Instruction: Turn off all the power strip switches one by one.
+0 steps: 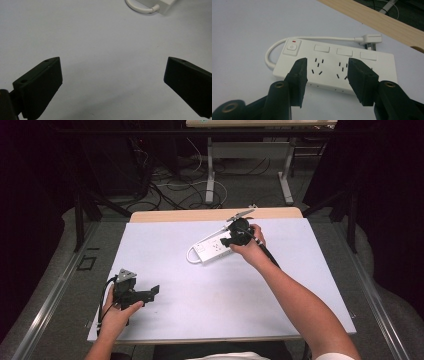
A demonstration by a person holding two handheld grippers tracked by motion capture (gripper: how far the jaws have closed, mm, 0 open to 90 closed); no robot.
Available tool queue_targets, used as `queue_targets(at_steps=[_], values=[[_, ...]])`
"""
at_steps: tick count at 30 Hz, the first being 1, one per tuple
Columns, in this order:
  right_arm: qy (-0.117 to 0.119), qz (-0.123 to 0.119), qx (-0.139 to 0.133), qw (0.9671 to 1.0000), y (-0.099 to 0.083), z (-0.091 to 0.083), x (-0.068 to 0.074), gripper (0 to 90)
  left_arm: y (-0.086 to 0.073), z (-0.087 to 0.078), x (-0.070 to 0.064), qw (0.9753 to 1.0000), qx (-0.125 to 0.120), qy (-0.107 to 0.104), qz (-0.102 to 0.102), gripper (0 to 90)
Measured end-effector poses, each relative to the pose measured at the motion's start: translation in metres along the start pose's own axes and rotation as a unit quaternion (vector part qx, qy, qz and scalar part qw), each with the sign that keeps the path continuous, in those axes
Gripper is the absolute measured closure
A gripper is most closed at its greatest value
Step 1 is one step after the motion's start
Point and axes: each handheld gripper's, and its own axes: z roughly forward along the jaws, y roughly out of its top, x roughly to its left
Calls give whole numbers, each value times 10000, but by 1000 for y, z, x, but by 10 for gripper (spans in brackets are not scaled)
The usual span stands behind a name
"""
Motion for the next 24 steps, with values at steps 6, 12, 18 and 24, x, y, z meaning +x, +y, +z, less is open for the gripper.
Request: queue_targets(at_steps=[6,12,18,24], values=[[87,-150,-13,9998,5,12,1,538,0,0,0,10000,0,-26,-3,19],[184,-44,5,9998,11,22,3,580,0,0,0,10000,-39,1,-5,19],[333,13,201,9992,15,35,5,679,0,-1,0,10000,-11,-17,-43,20],[315,-84,315,9990,18,44,9,711,-2,-2,1,10000,6,7,-32,21]])
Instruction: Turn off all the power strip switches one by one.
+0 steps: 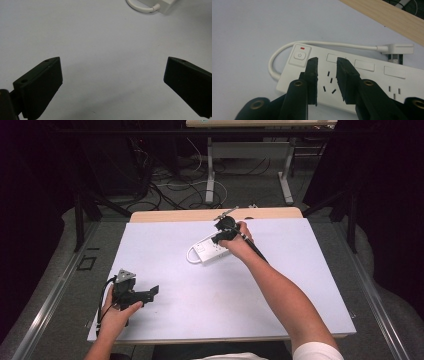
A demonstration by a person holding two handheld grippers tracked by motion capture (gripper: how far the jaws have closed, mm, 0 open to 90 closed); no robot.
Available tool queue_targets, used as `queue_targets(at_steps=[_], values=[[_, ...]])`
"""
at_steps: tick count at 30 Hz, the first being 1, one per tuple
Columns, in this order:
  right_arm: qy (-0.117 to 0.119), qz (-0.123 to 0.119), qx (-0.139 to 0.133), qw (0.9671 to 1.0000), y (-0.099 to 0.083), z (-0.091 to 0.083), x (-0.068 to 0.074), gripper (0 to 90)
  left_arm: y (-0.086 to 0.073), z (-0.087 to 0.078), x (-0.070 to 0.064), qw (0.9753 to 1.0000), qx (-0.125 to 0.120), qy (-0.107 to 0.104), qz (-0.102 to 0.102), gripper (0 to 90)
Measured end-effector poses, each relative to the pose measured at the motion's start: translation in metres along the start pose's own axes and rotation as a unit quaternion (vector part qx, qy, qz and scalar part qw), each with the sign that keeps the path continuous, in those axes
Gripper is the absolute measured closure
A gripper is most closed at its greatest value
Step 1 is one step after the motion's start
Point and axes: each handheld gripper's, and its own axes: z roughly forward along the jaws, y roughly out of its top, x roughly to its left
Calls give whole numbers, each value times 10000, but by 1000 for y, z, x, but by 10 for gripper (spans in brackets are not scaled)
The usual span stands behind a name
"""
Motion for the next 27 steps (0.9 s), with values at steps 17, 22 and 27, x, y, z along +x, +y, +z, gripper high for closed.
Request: queue_targets(at_steps=[17,22,27], values=[[-127,185,-199,9995,1,16,-9,809,-3,-3,2,9999,40,96,-28,24],[-169,117,-183,9996,1,19,-10,858,-4,-3,3,9999,9,114,-50,24],[-223,77,-98,9997,-1,25,-11,900,-5,-3,4,9999,28,126,-54,25]])
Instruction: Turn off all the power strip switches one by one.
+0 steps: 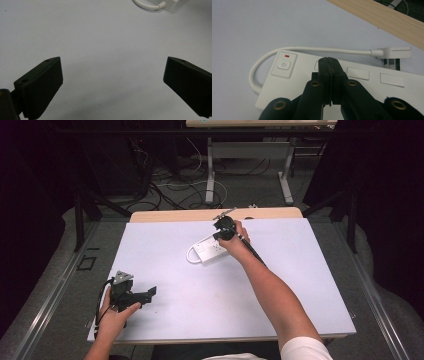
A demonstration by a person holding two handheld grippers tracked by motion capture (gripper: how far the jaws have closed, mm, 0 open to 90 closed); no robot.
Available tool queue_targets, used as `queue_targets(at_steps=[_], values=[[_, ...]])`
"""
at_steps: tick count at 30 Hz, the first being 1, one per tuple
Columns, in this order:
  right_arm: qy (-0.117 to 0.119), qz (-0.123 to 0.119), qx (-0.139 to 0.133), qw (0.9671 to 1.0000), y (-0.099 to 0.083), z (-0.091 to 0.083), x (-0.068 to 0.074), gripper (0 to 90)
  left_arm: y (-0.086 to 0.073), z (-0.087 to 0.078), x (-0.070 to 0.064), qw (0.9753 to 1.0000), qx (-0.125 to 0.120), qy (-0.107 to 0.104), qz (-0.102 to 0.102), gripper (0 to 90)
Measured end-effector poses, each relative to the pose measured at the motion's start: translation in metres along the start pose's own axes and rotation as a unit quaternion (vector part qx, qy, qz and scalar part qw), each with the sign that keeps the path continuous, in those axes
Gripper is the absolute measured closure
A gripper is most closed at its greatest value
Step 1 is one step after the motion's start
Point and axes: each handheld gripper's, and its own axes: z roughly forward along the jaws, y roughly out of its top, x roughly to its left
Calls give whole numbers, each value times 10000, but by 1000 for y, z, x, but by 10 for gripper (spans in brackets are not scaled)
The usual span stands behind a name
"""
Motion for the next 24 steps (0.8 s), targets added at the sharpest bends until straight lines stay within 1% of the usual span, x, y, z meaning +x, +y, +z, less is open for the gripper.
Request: queue_targets(at_steps=[2,3,5,8,9,10,11,12,13,14,15,16,17,18,19,20,21,22,23,24], values=[[-25,-13,3,10000,0,1,0,900,0,0,0,10000,8,6,9,25],[-48,-73,-79,9999,-1,3,0,900,0,0,0,10000,-20,10,-1,26],[52,23,24,10000,-1,3,1,900,0,0,0,10000,-5,11,-17,26],[96,51,33,9999,-1,7,2,900,-1,0,0,10000,2,12,-26,27],[82,67,73,9999,-1,8,4,900,-1,0,0,10000,0,14,-28,27],[122,-11,78,9999,-2,10,5,900,-1,0,0,10000,-14,17,-47,27],[126,-11,143,9998,-2,11,6,900,-1,0,0,10000,-15,17,-64,28],[155,3,-20,9999,-3,14,7,900,-1,1,0,10000,-19,24,-75,28],[166,-11,75,9998,-2,15,10,900,-2,1,0,9999,-83,36,-93,28],[166,-11,75,9998,-2,15,10,900,-2,1,0,9999,-82,33,-99,28],[202,-66,132,9997,-2,15,11,900,-2,1,0,10000,-45,15,-87,28],[211,-57,167,9996,-1,16,13,900,-2,0,1,10000,-21,13,-71,28],[265,-61,67,9996,-1,18,15,900,-2,1,1,9999,-60,27,-80,28],[282,-66,153,9995,0,17,16,900,-2,1,1,9999,-67,30,-78,28],[254,38,307,9992,2,16,19,900,-2,0,1,9999,-67,26,-80,28],[322,-34,83,9994,1,20,20,900,-2,0,1,9999,-83,23,-83,28],[326,-25,88,9994,2,21,22,900,-2,0,1,9999,-87,24,-75,28],[338,-84,170,9992,2,21,22,900,-2,0,1,9999,-85,23,-84,28],[343,20,163,9993,3,22,25,900,-2,0,1,9999,-84,27,-82,28],[369,-84,211,9991,3,22,25,900,-2,0,1,9999,-88,26,-84,28]])
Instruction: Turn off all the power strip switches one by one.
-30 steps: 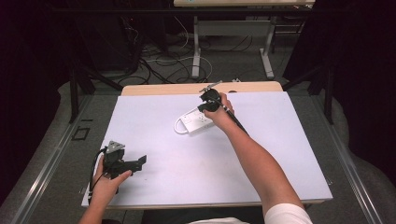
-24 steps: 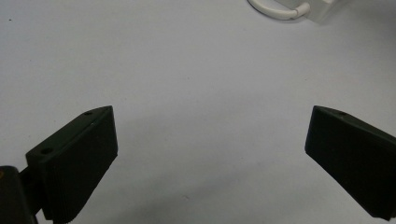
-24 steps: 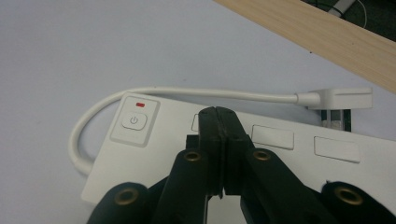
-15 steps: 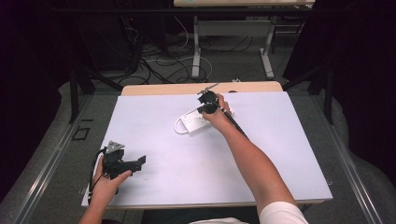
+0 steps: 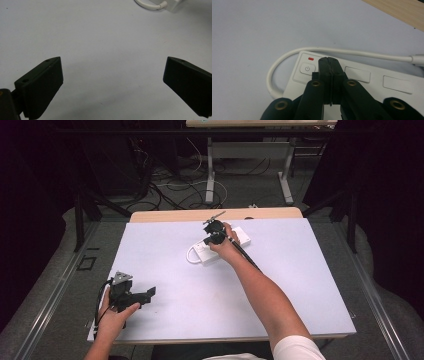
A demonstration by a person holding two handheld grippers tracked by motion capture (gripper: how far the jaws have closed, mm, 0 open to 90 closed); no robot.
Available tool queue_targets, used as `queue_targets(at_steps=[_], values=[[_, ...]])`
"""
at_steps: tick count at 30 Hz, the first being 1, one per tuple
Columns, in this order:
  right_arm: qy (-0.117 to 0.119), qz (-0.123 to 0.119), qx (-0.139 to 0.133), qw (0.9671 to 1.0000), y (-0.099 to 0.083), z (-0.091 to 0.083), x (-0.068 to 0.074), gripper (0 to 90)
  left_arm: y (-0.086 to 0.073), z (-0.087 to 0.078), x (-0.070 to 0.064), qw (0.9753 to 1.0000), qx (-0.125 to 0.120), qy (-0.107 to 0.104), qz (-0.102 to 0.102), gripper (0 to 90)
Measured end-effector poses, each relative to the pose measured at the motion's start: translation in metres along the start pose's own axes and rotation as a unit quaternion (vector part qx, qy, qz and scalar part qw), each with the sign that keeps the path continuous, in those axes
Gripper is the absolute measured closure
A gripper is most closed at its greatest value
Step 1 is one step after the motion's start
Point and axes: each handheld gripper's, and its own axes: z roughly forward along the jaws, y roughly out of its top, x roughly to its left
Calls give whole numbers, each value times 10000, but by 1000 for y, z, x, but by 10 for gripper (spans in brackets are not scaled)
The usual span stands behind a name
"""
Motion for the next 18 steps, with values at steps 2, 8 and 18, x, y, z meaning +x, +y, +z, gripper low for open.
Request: queue_targets(at_steps=[2,8,18], values=[[-13,137,175,9998,2,2,6,900,0,0,0,10000,-1,-3,0,28],[30,69,202,9998,4,7,11,900,0,0,0,10000,5,-10,-6,28],[51,44,42,10000,0,17,13,900,0,1,0,10000,-2,-22,-1,28]])
